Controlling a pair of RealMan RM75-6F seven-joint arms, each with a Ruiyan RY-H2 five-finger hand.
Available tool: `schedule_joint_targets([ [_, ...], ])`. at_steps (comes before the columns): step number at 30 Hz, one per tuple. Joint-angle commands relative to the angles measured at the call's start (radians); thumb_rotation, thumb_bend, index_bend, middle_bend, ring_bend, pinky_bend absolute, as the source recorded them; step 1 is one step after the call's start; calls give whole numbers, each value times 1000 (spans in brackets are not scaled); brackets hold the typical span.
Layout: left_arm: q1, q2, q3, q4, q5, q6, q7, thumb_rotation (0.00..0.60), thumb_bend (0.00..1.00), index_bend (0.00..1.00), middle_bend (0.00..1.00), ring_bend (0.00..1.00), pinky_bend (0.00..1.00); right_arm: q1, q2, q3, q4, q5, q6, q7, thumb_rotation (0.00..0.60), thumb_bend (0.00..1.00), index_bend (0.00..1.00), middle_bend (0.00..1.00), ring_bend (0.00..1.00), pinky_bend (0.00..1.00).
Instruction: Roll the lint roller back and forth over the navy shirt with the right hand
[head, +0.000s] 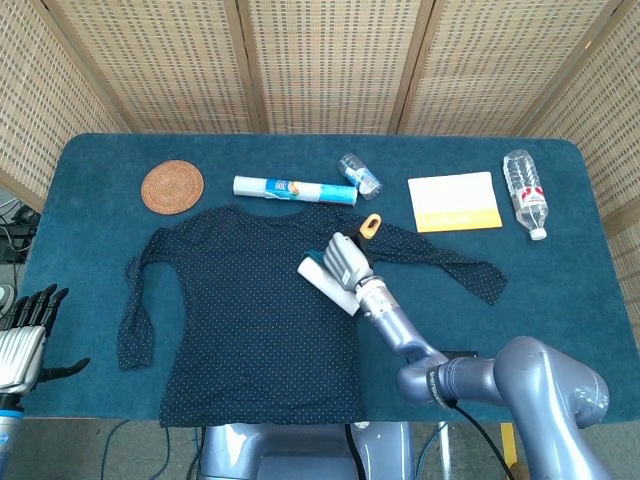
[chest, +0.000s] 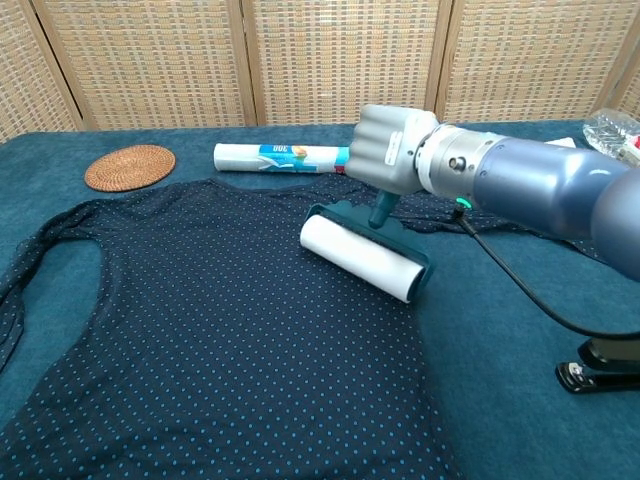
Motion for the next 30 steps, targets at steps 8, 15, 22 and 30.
schedule_joint_targets([
  [8, -1, 2, 2, -1, 6, 1, -6, 600, 0, 0, 0, 0, 0, 17, -58, -5, -202, -48, 97, -147, 600, 723, 716, 1000, 1000, 1000],
  [15, 1, 4, 4, 0, 11, 5, -11, 600, 0, 0, 0, 0, 0, 26, -104, -14, -268, -73, 109, -201, 600, 724, 716, 1000, 1000, 1000],
  [22, 1, 6, 6, 5, 13, 4, -17, 600, 0, 0, 0, 0, 0, 25, -130, -25, -303, -87, 106, -218, 600, 724, 716, 1000, 1000, 1000],
  [30, 1, 5, 5, 4, 12, 5, -18, 600, 0, 0, 0, 0, 0, 2, -81, -28, -225, -117, 90, -151, 600, 724, 717, 1000, 1000, 1000],
])
